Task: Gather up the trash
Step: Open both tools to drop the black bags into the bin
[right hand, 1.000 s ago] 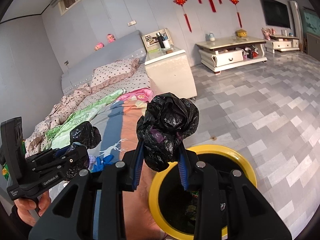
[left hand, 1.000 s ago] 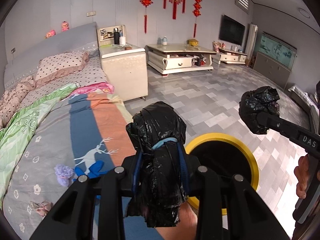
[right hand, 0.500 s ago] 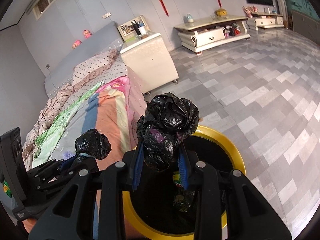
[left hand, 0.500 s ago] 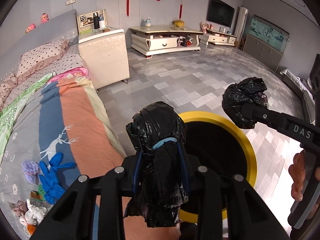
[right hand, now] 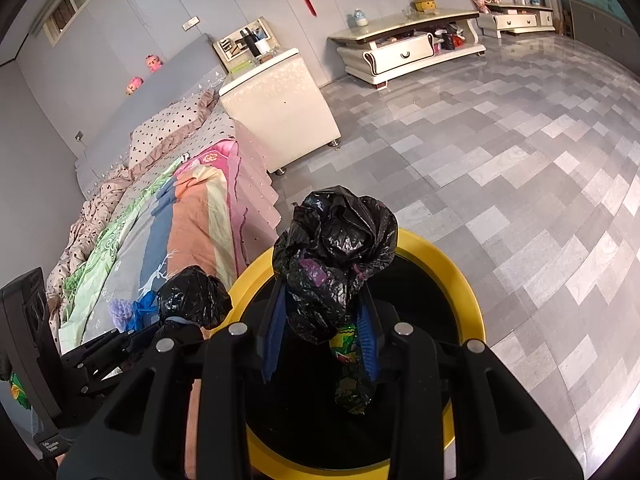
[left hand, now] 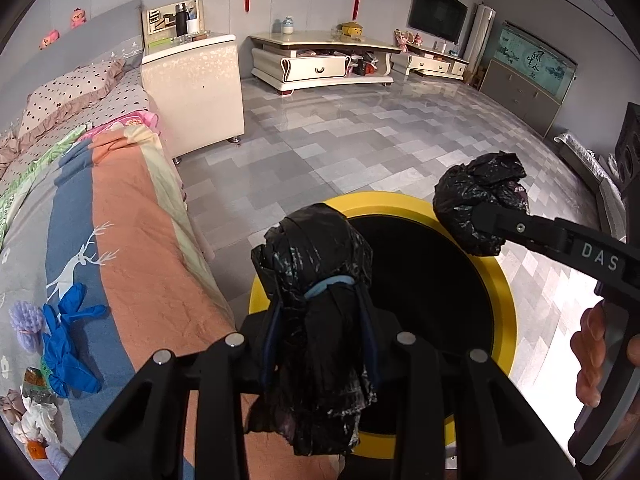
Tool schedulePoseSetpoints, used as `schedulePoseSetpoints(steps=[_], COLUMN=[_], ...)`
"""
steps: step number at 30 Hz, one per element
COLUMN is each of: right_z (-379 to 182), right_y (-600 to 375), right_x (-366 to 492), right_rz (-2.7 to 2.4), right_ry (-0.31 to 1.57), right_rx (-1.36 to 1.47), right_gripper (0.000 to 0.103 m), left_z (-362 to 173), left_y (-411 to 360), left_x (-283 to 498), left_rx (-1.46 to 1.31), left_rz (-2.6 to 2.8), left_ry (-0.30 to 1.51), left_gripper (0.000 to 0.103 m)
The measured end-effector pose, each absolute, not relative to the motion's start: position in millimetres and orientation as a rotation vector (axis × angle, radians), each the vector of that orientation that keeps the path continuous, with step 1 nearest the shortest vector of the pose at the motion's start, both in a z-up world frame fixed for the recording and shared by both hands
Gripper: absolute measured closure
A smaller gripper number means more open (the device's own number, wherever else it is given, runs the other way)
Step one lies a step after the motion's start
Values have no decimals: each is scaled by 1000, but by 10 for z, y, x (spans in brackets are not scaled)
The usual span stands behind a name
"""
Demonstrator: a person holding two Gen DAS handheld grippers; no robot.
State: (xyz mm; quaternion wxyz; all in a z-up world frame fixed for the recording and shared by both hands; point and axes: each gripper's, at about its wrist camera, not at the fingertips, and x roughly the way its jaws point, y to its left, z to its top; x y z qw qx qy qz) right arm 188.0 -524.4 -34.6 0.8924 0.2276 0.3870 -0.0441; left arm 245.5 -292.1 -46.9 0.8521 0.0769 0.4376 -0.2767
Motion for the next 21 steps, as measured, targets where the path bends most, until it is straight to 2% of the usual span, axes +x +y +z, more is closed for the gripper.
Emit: schedulePoseSetpoints(steps=[3, 10, 13, 21], right_z=[-356, -289, -263, -120], right_y=[-5247, -5235, -5217, -5032], right_x=[1864, 1795, 1764, 1690], right_rz=[-95, -142, -160, -158], right_ry=[796, 785, 787, 772], right_rx=[482, 486, 484, 444], right_gripper=[66, 55, 53, 47], left_z=[-458, -397, -381, -278], left_y=[-2899, -2820, -2787, -2448], left_x=[2454, 2423, 2404, 2358], left_rx=[150, 118, 114, 91], left_rz=[-583, -595, -594, -551], left_ry=[918, 907, 909, 875], left_gripper=[65, 35, 34, 21])
